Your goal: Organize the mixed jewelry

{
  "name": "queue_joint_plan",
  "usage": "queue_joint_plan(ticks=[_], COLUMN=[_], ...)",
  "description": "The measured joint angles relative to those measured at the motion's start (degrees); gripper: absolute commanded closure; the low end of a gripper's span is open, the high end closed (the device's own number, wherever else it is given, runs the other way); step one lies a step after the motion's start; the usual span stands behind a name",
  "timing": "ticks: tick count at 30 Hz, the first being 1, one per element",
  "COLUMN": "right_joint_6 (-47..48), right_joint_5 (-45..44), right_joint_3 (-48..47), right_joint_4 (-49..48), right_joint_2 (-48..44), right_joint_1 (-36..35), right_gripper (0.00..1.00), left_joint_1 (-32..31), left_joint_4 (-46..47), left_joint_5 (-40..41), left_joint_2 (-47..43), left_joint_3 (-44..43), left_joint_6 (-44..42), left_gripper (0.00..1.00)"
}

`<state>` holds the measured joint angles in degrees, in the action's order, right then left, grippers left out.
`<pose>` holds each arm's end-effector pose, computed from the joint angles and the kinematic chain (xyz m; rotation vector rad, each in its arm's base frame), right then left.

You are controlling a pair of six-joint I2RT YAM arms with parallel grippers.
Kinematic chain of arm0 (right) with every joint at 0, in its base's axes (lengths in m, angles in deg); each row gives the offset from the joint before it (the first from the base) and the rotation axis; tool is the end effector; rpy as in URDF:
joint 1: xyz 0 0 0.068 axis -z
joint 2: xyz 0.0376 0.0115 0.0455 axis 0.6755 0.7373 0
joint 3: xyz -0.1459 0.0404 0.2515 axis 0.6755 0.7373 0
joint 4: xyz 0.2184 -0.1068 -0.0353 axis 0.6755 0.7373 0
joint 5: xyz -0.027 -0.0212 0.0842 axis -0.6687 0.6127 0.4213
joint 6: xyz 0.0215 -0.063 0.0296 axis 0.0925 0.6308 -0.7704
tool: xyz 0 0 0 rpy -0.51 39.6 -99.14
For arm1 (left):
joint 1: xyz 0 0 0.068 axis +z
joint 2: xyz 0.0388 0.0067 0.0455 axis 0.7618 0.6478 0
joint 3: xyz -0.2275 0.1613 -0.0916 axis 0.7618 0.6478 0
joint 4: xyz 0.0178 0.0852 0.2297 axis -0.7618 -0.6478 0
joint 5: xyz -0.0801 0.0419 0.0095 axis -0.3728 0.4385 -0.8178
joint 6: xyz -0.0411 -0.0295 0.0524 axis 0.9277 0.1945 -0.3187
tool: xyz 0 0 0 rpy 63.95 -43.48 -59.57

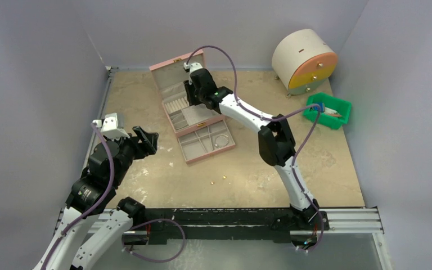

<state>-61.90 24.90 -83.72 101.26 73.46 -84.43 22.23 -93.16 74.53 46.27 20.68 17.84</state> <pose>0.4356 0.3816 0.2626 -0.4432 2.0045 0.4782 0.0836 -0.0221 0.3499 -0.2797 1.8231 -0.4260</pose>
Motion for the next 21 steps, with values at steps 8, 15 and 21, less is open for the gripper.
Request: queue_joint_plan(ticks=[8, 15, 21], right_joint_6=[-0.76, -1.14, -1.03], right_joint_5=[-0.02, -3.48, -9.20], right_joint_3=[14.23, 31.87, 45.31], right_joint_4=[-3.13, -7.58, -10.10], right_joint_2=[-17.03, -32.48, -42.16], right_joint_1=[0.00, 0.00, 0.72], right_gripper=[0.63, 0.61, 0.60], left_joint_1=[0.02, 0.04, 0.46], left_joint_4=[0.00, 0.02, 0.02], left_joint_5=[0.00, -0.02, -0.17], left_joint_2=[0.15, 0.94, 1.95], left_joint_3=[0.00, 0.00, 0.02], left_joint_6=[0.00, 0.00, 0.00], left_gripper=[0.29, 0.29, 0.29])
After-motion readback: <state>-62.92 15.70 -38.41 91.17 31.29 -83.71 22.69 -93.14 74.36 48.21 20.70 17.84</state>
